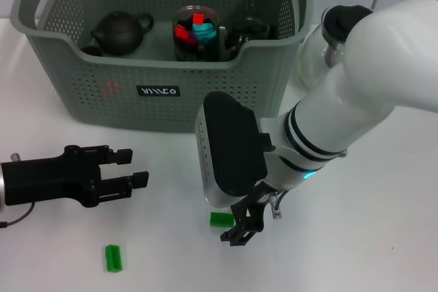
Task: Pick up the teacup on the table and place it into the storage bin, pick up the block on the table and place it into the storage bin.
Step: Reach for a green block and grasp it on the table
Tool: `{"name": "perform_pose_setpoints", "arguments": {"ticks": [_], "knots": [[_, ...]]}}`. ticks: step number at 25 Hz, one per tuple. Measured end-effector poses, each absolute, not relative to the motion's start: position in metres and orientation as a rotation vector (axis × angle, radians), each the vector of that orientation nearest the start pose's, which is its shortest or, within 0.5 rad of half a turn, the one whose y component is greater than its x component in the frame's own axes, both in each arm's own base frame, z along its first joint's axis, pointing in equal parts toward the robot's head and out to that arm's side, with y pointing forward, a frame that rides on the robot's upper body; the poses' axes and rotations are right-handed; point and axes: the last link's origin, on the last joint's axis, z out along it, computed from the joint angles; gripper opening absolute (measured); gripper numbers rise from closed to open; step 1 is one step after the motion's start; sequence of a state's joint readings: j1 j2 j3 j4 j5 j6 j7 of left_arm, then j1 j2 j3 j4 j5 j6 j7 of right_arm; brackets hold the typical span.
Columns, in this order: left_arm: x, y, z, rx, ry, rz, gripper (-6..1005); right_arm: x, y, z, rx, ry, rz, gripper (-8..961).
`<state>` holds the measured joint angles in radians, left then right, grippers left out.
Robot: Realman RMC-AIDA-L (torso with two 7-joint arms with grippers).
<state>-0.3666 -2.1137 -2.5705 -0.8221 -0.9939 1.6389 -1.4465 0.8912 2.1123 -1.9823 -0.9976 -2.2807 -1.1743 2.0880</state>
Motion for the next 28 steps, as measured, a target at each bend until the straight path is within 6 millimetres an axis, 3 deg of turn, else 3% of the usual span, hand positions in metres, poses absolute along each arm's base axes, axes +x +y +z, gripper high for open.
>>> {"name": "perform_pose_setpoints", "arguments": {"ticks": [10, 15, 28], "knots": [[-0.3108, 0.2825, 0.0191, -2.648, -0.820, -0.570, 616, 0.1106, 0.3261, -0.1436, -3.056, -0.318, -0.652, 708], [-0.3104, 0.2827, 0.0189, -2.651, -0.819, -0.570, 616, 0.1116, 0.3262, -0.1443, -3.056, -0.315, -0.655, 590], [-0.3107, 0.2835, 0.0183, -2.652, -0.822, -0.574, 615, 0.1158, 0.3269, -0.1462, -3.059, -0.289, -0.665, 593]]}}
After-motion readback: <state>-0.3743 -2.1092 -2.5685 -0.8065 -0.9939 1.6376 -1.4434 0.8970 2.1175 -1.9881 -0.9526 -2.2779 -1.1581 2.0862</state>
